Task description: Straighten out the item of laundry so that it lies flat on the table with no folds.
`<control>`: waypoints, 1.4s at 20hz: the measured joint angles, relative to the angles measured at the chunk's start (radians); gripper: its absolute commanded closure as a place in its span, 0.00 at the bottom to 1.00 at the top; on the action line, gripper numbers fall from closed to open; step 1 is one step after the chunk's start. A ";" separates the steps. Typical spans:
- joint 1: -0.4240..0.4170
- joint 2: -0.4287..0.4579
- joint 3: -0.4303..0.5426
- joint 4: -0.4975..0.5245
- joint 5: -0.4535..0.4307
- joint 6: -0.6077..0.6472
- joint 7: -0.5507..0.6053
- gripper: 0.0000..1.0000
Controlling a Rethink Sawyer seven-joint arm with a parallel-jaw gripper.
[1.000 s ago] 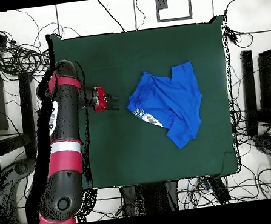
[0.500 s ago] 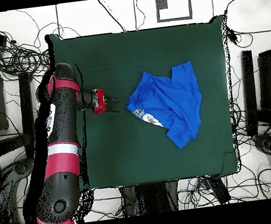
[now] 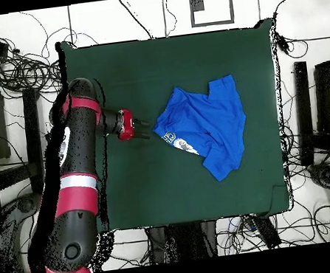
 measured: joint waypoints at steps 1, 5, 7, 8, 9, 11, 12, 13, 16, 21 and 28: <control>0.000 0.000 0.000 0.003 -0.004 0.000 0.000 0.00; 0.000 0.003 0.000 0.018 -0.020 0.000 0.000 0.00; 0.000 0.004 0.000 0.025 -0.025 0.000 0.000 0.00; 0.000 0.004 0.000 0.029 -0.029 0.000 0.000 0.00; 0.000 0.005 0.000 0.037 -0.037 0.000 0.000 0.00; 0.000 0.005 0.000 0.044 -0.046 0.000 0.000 0.00; 0.000 0.005 0.000 0.047 -0.050 0.000 0.000 0.00; 0.000 0.005 0.000 0.050 -0.054 0.000 0.000 0.00; 0.000 0.005 0.000 0.057 -0.060 0.000 0.000 0.00; 0.000 0.005 0.000 0.069 -0.065 0.000 0.000 0.00; -0.005 0.005 0.000 0.080 -0.065 -0.008 0.000 0.00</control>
